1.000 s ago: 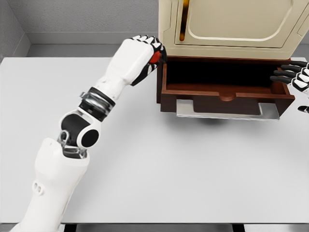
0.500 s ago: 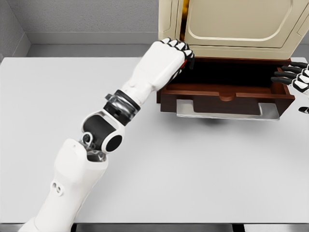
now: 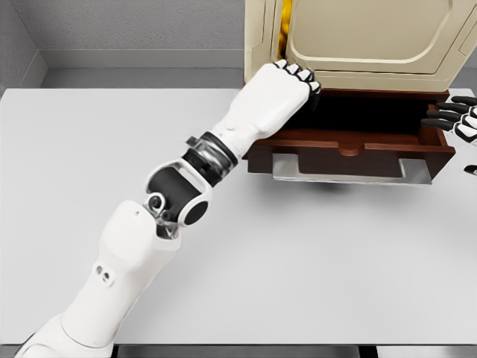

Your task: Put the switch into the drawer with left arm, and close the drawer with right arm

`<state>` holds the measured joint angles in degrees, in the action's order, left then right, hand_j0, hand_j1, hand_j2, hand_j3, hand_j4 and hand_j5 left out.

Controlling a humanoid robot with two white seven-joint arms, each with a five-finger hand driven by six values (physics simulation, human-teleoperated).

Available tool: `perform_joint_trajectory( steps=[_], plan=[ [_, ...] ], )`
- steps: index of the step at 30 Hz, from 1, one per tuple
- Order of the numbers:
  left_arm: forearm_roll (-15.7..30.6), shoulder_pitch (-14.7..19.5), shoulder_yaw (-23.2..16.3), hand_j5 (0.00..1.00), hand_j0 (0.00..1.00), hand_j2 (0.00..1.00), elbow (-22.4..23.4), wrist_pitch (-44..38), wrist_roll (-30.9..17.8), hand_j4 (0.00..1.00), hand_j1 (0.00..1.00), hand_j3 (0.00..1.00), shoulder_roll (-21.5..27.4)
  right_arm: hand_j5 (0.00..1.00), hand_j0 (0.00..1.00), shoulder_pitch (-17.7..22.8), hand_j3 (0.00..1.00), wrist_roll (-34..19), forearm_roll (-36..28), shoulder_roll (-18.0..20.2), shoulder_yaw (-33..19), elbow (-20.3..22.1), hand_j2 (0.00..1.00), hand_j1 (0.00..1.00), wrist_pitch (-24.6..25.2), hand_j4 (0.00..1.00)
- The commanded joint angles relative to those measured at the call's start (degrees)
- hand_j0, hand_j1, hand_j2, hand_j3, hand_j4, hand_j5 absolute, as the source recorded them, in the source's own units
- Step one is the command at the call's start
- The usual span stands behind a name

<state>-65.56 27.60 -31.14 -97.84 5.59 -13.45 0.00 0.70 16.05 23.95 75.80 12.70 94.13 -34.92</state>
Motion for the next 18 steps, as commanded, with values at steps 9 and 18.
perform_joint_trajectory(
  steps=[9, 18],
  plan=[
    [-1.07, 1.93, -1.65, 0.67, 0.67, 0.67, 2.74, -0.14, 0.09, 0.67, 0.67, 0.67, 0.00, 1.00, 1.00, 0.00, 1.00, 0.03, -0.39, 0.14, -0.04, -0.09, 1.00, 1.00, -0.08, 1.00],
    [-1.07, 1.85, -2.61, 0.85, 0.85, 0.85, -0.07, -0.14, 0.18, 0.85, 0.85, 0.85, 0.00, 1.00, 1.00, 0.00, 1.00, 0.03, -0.39, 0.14, -0.04, -0.18, 1.00, 1.00, -0.08, 1.00]
  ],
)
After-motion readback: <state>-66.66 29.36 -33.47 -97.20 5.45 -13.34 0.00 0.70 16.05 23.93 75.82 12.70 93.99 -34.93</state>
